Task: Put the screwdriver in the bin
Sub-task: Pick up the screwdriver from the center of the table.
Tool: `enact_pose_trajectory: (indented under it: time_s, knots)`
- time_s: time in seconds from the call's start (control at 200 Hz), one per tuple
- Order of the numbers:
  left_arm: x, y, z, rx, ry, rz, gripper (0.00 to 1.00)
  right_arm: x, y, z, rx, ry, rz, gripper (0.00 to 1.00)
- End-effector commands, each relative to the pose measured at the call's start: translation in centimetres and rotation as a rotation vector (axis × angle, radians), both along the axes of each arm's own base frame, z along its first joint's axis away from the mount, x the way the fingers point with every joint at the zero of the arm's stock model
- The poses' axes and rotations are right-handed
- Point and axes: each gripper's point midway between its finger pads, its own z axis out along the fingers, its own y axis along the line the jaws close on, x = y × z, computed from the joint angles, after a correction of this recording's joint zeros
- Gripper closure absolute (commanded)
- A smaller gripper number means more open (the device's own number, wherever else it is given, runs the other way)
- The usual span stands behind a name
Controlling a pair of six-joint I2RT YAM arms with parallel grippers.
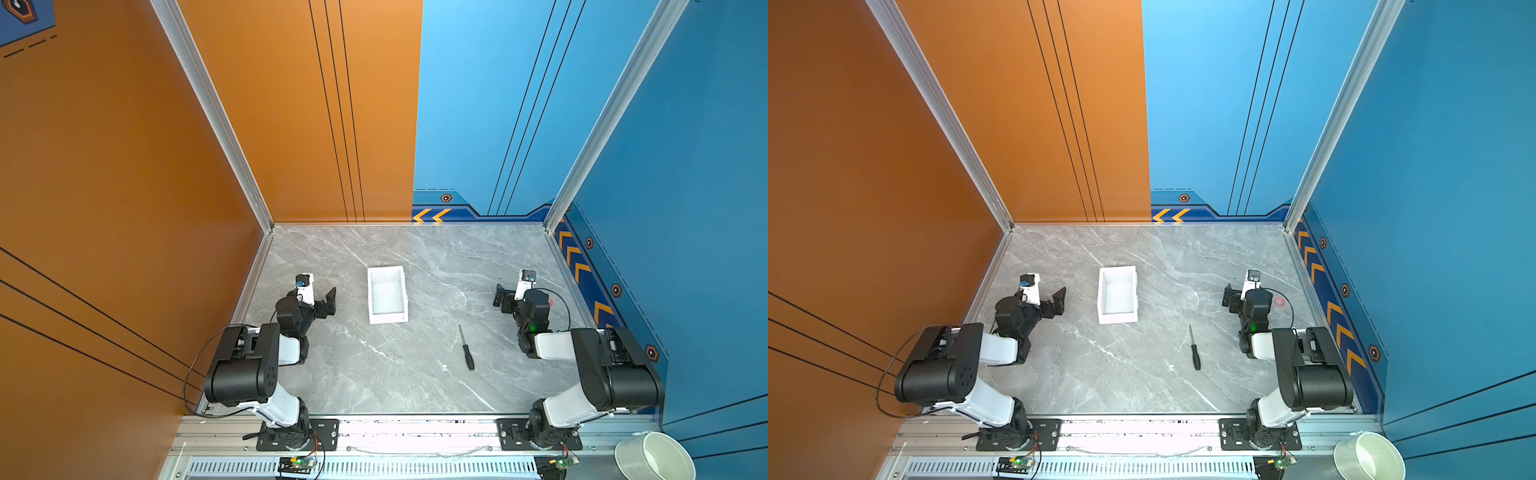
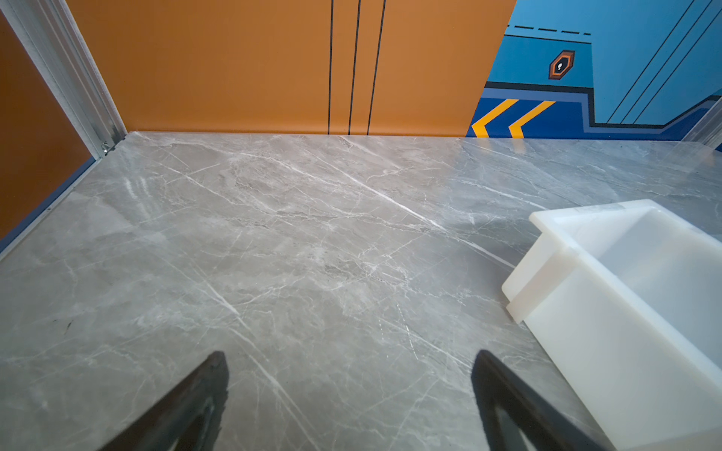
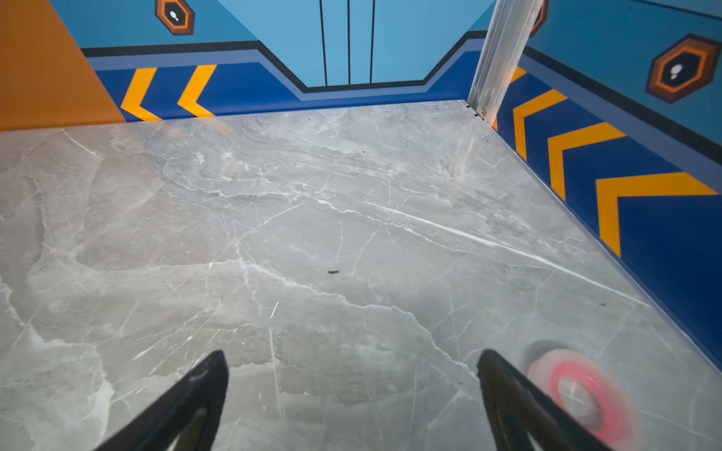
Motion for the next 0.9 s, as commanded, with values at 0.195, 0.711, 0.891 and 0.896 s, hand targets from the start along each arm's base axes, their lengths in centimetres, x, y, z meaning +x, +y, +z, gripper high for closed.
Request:
enact_pose_trajectory:
  time_s: [0.195,0.711,0.891,0.896]
  knots:
    - [-0.7,-0.3,2.3,0.018,-0.022,-0.005,0.02,-0.3,-1.1,6.7,-0.023,0.011,-0.155,0.00]
    - [-2.8,-2.0,9.4,0.222,0.375,-0.082,0.02,-9.5,11.2,4.8,0.157,0.494,0.033,0.20]
    - [-4.5,-3.3,11.8,0.210,0.413,-0.142,0.02,-13.4,13.1,2.0,0.237,0.618,0.088,0.40]
    - [-4.5,-3.4,11.8,0.210,0.414,-0.144,0.02,-13.5,13.1,2.0,0.236,0.619,0.089,0.41]
